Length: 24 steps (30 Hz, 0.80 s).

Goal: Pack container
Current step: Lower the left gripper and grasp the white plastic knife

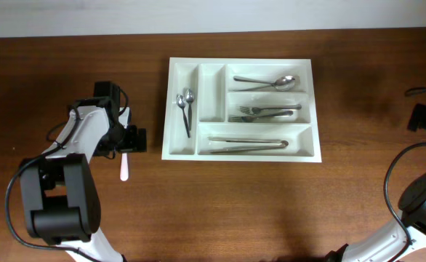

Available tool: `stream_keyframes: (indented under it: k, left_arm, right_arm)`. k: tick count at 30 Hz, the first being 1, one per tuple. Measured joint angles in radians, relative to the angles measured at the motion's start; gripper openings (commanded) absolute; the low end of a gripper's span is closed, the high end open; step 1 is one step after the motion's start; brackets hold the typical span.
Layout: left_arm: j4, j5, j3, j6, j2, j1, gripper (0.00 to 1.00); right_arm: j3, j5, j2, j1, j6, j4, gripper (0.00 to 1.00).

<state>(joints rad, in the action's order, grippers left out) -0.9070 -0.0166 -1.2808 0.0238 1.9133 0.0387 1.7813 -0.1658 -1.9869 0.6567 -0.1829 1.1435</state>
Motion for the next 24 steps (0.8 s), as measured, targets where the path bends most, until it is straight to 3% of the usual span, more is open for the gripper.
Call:
stream_keyframes:
  k: [24]
  left_arm:
    - [0.036, 0.000, 0.000, 0.003, 0.060, 0.000, 0.99]
  right_arm:
    - [0.000, 0.000, 0.000, 0.000, 0.000, 0.000, 0.99]
